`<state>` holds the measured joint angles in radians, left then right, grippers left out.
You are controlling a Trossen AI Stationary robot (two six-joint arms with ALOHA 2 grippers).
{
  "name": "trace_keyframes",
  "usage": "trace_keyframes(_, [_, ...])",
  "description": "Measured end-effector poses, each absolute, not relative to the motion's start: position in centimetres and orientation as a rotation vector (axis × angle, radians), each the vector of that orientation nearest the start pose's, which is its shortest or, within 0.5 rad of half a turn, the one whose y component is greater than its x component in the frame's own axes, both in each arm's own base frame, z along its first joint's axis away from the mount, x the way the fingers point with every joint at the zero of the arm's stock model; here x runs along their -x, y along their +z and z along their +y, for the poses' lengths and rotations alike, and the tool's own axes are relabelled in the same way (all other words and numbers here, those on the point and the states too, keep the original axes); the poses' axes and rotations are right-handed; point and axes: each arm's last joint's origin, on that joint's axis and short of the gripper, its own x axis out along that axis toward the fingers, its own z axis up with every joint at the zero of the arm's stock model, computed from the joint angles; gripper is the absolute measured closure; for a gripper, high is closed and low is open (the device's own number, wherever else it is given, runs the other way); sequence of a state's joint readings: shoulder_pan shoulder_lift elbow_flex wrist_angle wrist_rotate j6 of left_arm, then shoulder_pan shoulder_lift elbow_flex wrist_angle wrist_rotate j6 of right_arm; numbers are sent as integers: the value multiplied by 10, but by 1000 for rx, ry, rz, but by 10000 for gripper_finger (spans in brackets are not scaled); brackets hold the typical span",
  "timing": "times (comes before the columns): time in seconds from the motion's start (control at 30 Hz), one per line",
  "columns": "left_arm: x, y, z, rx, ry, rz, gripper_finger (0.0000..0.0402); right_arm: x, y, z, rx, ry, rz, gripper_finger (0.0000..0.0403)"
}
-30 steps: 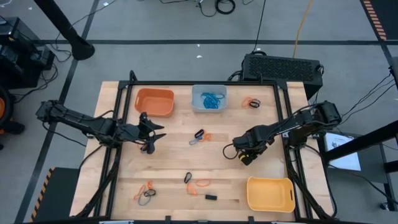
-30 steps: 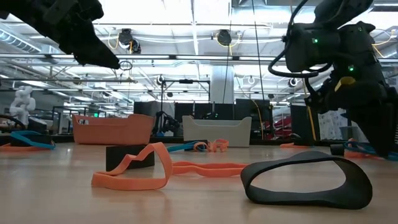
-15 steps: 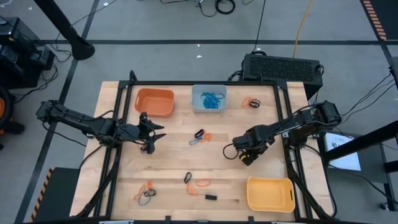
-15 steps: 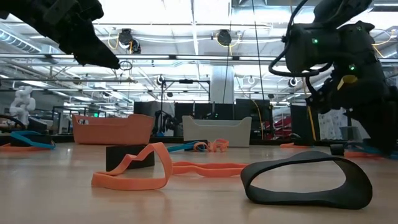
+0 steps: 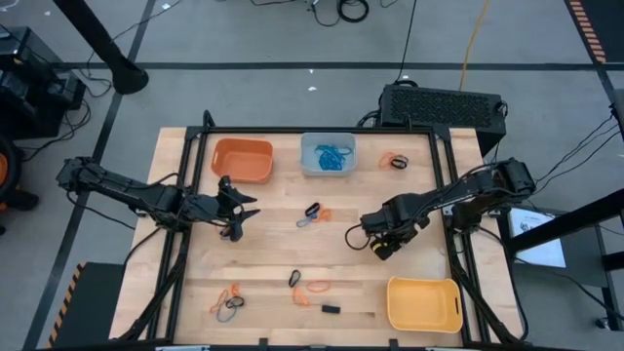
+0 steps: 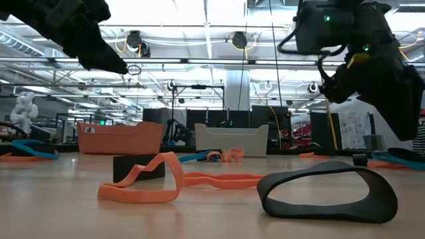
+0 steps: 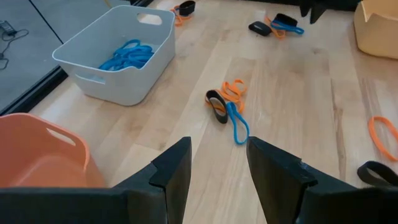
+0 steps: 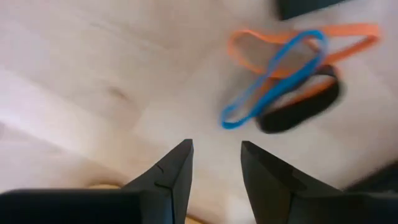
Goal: Sort rubber bands into baskets
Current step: Put the blue rubberband into the gray bin
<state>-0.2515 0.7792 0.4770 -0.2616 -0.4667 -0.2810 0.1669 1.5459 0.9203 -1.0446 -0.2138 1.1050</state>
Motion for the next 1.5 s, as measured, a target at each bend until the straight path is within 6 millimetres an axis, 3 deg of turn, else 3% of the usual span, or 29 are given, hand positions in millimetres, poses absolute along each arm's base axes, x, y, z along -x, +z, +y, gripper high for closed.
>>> trace_keyframes(0.4, [-159,220,-28,54,280,532,238,-238,171,39,-859,-689,1562,275])
trace_keyframes(0.73, [-159,220,-27,54,280,531,238,-218,146,32,-790,-781,1596,275])
trace_keyframes(1.03, [-159,220,-28,54,280,531,238,-218,143,32,-793,-757,1580,277])
trace_keyframes(1.17, [-159,220,-28,54,280,531,238,-218,143,32,-785,-745,1586,301])
trace_keyframes(1.4, [-159,220,-28,54,280,531,238,-220,146,26,-740,-715,1591,392])
trace_keyframes(1.5, [-159,220,-27,54,281,531,238,-226,156,25,-702,-725,1573,395])
